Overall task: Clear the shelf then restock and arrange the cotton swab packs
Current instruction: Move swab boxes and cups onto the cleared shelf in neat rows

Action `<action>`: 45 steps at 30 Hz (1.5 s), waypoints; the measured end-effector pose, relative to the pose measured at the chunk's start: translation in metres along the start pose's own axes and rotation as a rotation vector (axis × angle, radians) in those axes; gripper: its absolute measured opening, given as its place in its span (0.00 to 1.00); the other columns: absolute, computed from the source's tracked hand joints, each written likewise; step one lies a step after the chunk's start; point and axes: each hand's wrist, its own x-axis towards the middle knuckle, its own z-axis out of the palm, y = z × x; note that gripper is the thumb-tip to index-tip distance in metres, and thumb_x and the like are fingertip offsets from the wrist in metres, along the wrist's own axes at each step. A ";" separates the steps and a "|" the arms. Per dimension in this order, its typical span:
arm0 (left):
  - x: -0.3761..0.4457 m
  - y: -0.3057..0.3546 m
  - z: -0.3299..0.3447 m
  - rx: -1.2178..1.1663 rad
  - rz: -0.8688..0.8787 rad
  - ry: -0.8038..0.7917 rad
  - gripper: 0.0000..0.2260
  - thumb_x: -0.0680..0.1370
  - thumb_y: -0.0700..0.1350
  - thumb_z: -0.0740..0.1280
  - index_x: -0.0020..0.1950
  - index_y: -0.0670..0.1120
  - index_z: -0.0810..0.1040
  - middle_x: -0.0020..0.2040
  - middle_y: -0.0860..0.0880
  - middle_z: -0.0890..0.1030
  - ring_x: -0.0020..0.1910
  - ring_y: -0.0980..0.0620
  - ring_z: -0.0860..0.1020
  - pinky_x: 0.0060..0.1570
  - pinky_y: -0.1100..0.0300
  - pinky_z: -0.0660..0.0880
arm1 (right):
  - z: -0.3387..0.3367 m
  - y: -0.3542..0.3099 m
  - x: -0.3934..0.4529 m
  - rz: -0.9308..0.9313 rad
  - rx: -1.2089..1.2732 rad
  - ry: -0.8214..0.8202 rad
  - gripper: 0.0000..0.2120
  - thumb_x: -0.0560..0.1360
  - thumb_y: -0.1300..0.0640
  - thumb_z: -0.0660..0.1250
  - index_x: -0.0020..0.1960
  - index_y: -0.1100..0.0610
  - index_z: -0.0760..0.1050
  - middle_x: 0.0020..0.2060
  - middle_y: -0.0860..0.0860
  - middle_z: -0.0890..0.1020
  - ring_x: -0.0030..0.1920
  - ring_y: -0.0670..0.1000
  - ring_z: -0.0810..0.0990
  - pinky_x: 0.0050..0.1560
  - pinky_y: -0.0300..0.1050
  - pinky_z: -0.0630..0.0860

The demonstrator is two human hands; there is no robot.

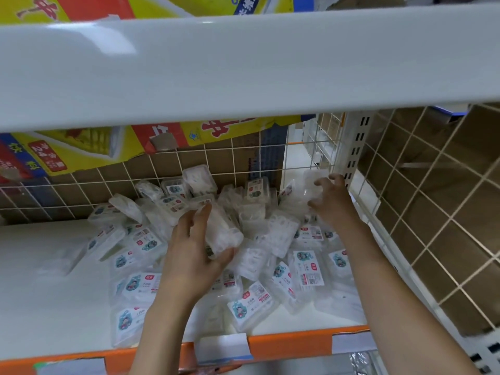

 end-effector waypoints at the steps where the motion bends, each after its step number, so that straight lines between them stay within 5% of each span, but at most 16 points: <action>1: 0.000 -0.001 0.001 -0.001 0.004 -0.002 0.38 0.69 0.55 0.74 0.75 0.49 0.61 0.70 0.41 0.65 0.68 0.41 0.65 0.63 0.48 0.68 | 0.000 0.000 -0.001 0.003 0.001 -0.002 0.21 0.73 0.62 0.68 0.65 0.59 0.70 0.72 0.55 0.58 0.67 0.59 0.67 0.63 0.46 0.66; 10: -0.006 -0.002 -0.003 -0.013 0.024 0.020 0.38 0.68 0.57 0.70 0.75 0.50 0.61 0.68 0.42 0.67 0.66 0.42 0.67 0.60 0.54 0.67 | -0.013 -0.001 -0.004 -0.057 -0.069 -0.033 0.16 0.72 0.60 0.70 0.58 0.60 0.73 0.66 0.54 0.64 0.54 0.56 0.75 0.49 0.42 0.70; 19: -0.015 0.002 -0.006 -0.028 -0.003 0.007 0.40 0.66 0.64 0.64 0.75 0.51 0.61 0.69 0.43 0.66 0.65 0.43 0.68 0.59 0.51 0.71 | -0.036 -0.012 -0.008 -0.138 -0.059 0.022 0.15 0.74 0.58 0.68 0.58 0.59 0.68 0.57 0.58 0.76 0.53 0.60 0.76 0.51 0.54 0.76; 32: -0.030 0.002 -0.011 -0.063 0.028 0.057 0.37 0.66 0.62 0.63 0.72 0.48 0.64 0.65 0.43 0.69 0.62 0.43 0.70 0.55 0.56 0.68 | -0.022 -0.055 -0.090 -0.355 0.212 0.378 0.14 0.73 0.59 0.70 0.55 0.63 0.73 0.51 0.56 0.81 0.49 0.59 0.79 0.43 0.36 0.64; 36: -0.039 -0.007 -0.026 -0.061 -0.038 0.109 0.39 0.64 0.63 0.63 0.72 0.49 0.66 0.62 0.42 0.71 0.59 0.44 0.70 0.53 0.56 0.68 | -0.005 -0.079 -0.121 -0.365 0.407 0.398 0.14 0.73 0.61 0.69 0.57 0.62 0.73 0.50 0.56 0.79 0.50 0.53 0.77 0.50 0.40 0.74; 40: -0.051 -0.024 -0.044 -0.097 -0.101 0.140 0.39 0.63 0.64 0.63 0.72 0.51 0.65 0.60 0.45 0.68 0.50 0.46 0.74 0.46 0.56 0.72 | 0.012 -0.109 -0.141 -0.434 0.409 0.437 0.14 0.70 0.61 0.65 0.55 0.61 0.71 0.48 0.56 0.78 0.49 0.48 0.73 0.52 0.20 0.60; 45: -0.060 -0.056 -0.071 -0.155 -0.151 0.205 0.38 0.62 0.61 0.63 0.72 0.60 0.59 0.56 0.53 0.60 0.44 0.46 0.74 0.43 0.56 0.72 | 0.037 -0.154 -0.159 -0.448 0.406 0.342 0.17 0.68 0.65 0.65 0.57 0.63 0.74 0.52 0.54 0.77 0.52 0.45 0.73 0.55 0.23 0.62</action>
